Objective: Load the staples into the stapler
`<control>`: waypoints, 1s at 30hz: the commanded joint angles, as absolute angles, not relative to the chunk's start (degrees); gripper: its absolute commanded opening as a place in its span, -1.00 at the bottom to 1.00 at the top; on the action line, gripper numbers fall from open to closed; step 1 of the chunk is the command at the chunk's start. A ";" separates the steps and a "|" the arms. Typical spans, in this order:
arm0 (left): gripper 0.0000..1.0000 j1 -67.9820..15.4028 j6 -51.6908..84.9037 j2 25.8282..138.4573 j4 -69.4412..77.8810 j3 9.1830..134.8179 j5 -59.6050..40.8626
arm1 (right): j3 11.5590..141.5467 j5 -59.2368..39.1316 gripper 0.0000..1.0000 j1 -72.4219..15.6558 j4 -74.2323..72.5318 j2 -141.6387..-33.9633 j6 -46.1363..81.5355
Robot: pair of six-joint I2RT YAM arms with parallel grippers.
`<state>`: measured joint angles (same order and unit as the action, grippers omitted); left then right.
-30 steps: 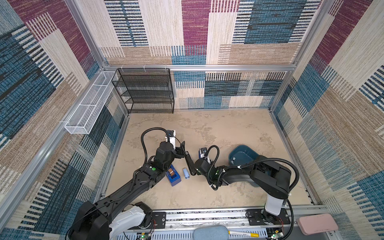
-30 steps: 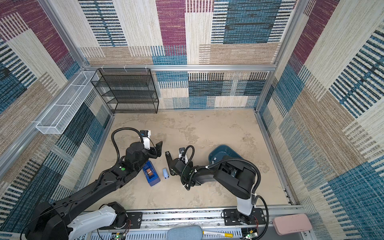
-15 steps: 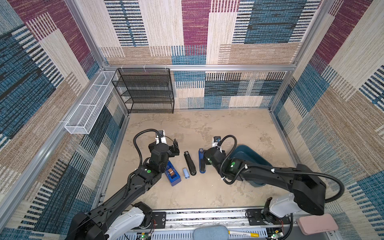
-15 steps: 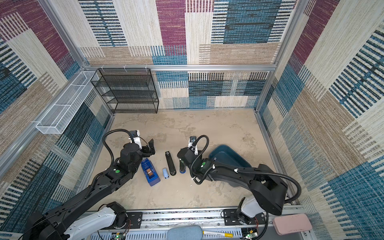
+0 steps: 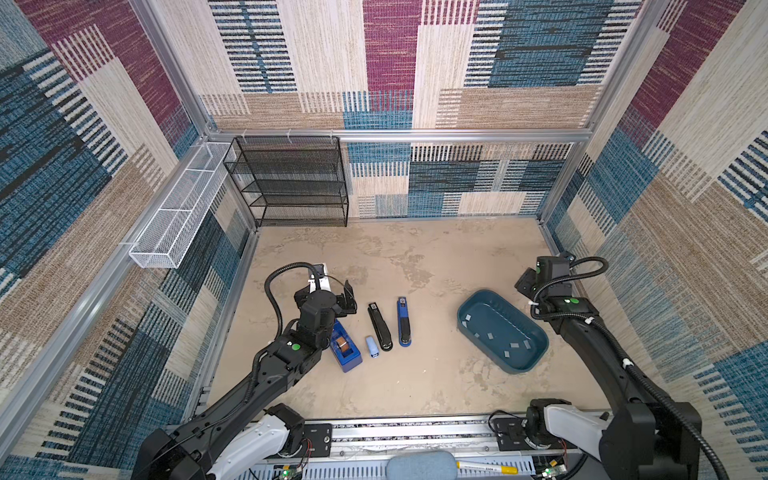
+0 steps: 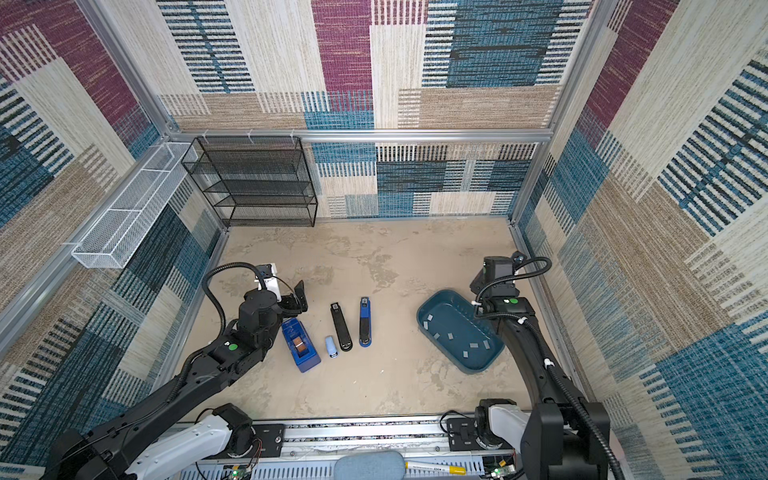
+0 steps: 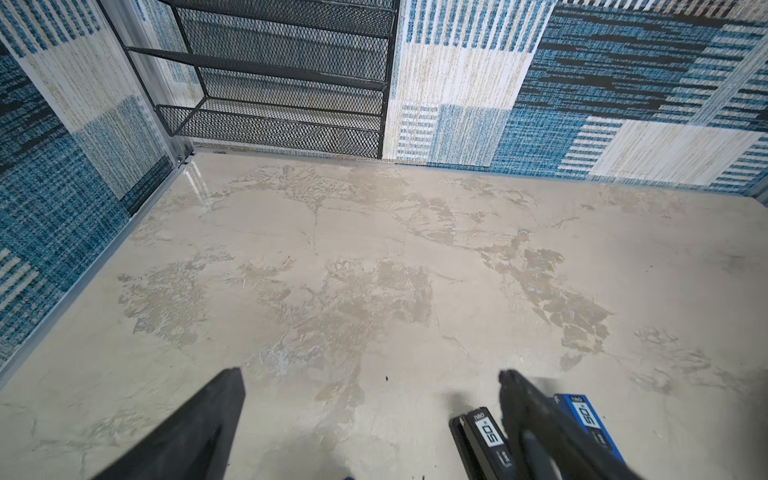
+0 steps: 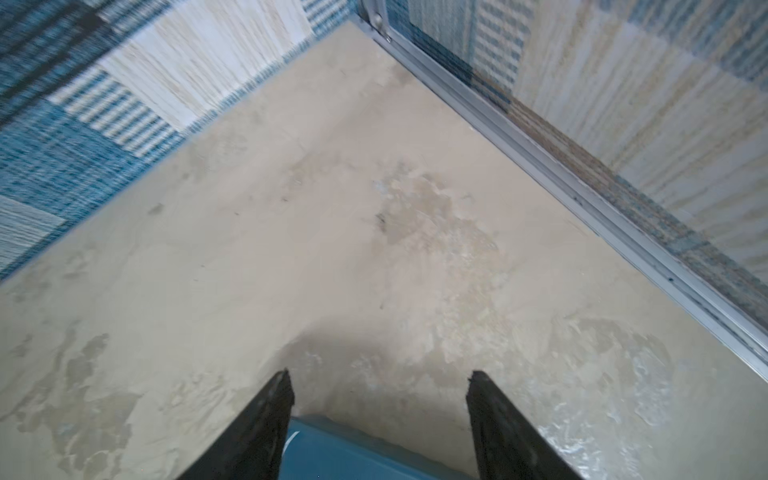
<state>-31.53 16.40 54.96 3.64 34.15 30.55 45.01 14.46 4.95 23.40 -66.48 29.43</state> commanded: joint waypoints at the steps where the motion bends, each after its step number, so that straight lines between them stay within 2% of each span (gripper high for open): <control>1: 0.97 -31.46 16.63 55.15 4.97 34.78 29.61 | 42.97 9.36 0.33 9.70 21.55 -68.19 27.88; 8: 0.95 -31.42 16.64 54.75 6.15 34.55 25.19 | 38.99 8.22 0.35 13.54 17.90 -72.05 31.68; 12: 0.94 -31.40 16.70 54.70 6.32 34.80 24.20 | 36.06 9.35 0.44 14.41 17.40 -71.75 36.05; 19: 0.93 -31.45 16.31 54.56 7.36 34.46 22.37 | 29.94 -4.23 0.42 14.18 12.00 -68.03 42.69; 23: 0.92 -31.46 16.19 54.87 7.47 34.65 21.80 | 29.31 -8.35 0.41 8.75 9.24 -70.51 46.22; 30: 0.90 -31.46 16.08 54.33 7.34 34.62 22.32 | 30.51 -6.06 0.40 -4.03 7.53 -72.60 53.09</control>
